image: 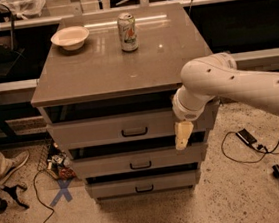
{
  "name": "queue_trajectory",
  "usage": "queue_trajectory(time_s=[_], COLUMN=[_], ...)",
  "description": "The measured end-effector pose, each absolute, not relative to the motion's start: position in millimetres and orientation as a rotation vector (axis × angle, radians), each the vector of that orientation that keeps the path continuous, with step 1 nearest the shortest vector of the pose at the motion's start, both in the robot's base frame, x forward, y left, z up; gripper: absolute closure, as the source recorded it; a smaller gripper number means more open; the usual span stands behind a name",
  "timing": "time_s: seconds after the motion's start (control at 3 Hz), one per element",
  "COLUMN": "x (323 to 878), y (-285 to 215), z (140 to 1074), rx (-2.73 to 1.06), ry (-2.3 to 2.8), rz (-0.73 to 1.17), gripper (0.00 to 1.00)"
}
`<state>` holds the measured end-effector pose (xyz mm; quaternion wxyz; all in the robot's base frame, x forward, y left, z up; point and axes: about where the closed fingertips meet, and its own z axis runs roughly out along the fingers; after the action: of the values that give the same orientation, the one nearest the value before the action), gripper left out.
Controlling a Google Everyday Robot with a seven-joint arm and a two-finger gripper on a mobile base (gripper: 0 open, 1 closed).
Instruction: Open top drawer
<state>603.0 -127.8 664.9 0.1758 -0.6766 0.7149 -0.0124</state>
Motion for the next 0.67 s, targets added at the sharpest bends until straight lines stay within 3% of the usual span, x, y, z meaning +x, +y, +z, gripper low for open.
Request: queue_trajectory(time_s=[0.67], x=[607.9], y=[-113.6], z=[646.5], rx=[-1.951], ry=[2.012], rz=[0.020], gripper=[0.43])
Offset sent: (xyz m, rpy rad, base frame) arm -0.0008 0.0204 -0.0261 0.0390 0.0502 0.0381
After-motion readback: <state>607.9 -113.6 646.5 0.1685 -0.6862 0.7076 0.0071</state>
